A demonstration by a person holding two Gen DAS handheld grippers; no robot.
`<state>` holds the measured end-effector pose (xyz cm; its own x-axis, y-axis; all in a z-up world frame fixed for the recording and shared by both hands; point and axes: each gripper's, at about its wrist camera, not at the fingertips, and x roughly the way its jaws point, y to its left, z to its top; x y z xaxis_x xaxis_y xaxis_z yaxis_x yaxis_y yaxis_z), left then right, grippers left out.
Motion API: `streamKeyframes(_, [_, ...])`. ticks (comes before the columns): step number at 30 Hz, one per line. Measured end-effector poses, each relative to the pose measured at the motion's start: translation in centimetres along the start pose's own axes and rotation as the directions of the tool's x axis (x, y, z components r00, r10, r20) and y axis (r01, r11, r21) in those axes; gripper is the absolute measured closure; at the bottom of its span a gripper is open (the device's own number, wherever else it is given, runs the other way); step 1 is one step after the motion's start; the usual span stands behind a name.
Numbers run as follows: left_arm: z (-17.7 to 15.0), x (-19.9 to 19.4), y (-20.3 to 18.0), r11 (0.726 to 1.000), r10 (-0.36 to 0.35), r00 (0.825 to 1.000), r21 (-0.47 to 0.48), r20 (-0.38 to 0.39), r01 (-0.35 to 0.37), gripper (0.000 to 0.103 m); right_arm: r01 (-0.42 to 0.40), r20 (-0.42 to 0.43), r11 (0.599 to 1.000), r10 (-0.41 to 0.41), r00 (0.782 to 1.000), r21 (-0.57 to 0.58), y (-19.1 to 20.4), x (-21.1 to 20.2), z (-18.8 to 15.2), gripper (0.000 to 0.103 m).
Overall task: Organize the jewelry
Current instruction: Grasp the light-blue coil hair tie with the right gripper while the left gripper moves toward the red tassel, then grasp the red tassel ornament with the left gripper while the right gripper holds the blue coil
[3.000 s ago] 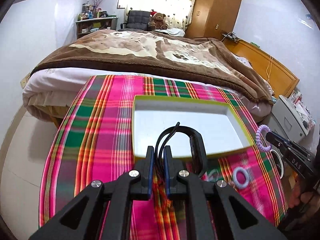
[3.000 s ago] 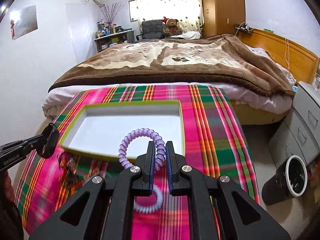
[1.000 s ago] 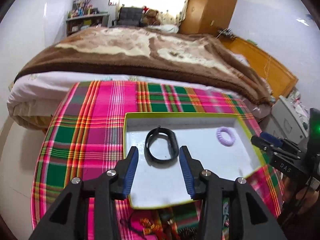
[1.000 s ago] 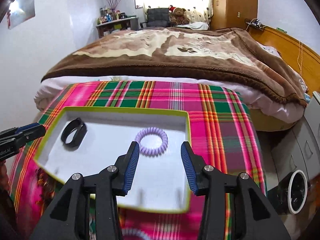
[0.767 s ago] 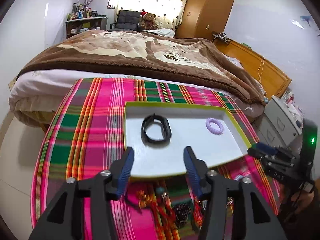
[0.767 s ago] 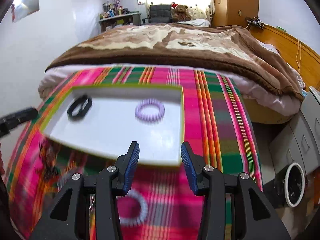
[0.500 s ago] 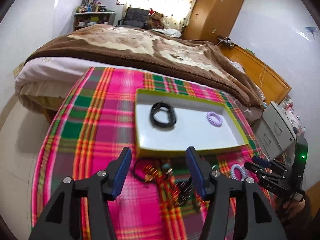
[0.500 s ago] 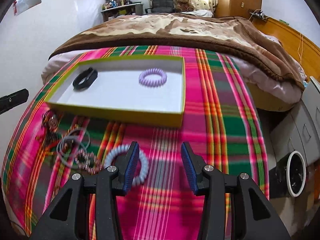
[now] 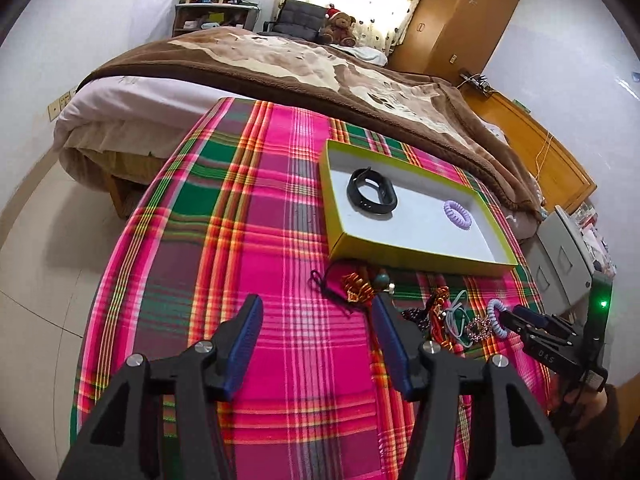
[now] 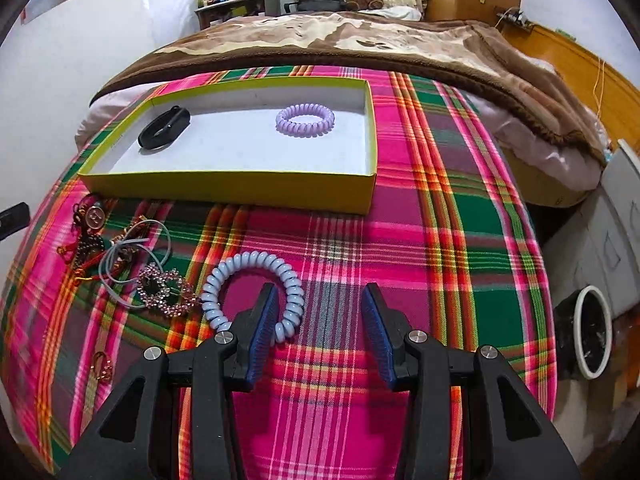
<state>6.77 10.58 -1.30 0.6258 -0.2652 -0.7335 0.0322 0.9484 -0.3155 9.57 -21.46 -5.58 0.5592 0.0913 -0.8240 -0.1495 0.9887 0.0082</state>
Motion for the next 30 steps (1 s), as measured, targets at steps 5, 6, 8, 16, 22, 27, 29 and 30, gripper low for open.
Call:
streamKeyframes(5, [-0.2,0.7,-0.2,1.000,-0.001,1.000,0.010,-0.017,0.001,0.045,0.005,0.017,1.000,-0.004,1.000,-0.022,0.7,-0.2,-0.2,0.087])
streamKeyframes(6, [-0.2,0.9,-0.2,1.000,-0.004,1.000,0.010,-0.023,0.005,0.045,0.012,0.019,1.000,-0.011,1.000,-0.024,0.8,-0.2,-0.2,0.092])
streamKeyframes(8, [-0.3,1.3,-0.4,1.000,-0.015,0.999,0.010,-0.033,0.015,0.045,0.012,0.023,1.000,-0.012,1.000,-0.011,0.6,-0.2,-0.3,0.092])
streamKeyframes(16, [0.3,3.1,-2.3,0.999,-0.019,0.998,0.038,-0.053,0.021,0.052,0.038,0.072,0.997,-0.043,0.997,0.071,-1.0,-1.5,-0.6,0.093])
streamKeyframes(22, [0.5,4.9,-4.5,0.993,0.056,0.996,0.107,-0.063,-0.049,0.068,0.015,0.076,0.994,-0.023,0.997,0.105,-1.4,-1.7,-0.8,0.093])
streamKeyframes(27, [0.5,6.0,-5.0,0.988,0.098,0.993,0.123,-0.071,-0.089,0.073,-0.004,0.079,0.992,-0.006,0.997,0.125,-1.9,-1.7,-0.8,0.093])
streamKeyframes(29, [0.3,6.3,-5.4,0.979,0.141,0.988,0.159,-0.070,-0.129,0.075,-0.009,0.081,0.992,-0.001,0.997,0.127,-1.9,-1.7,-0.8,0.093])
streamKeyframes(30, [0.3,6.5,-5.6,0.976,0.152,0.985,0.171,-0.075,-0.138,0.075,-0.012,0.081,0.992,0.001,0.997,0.127,-1.9,-1.7,-0.8,0.093])
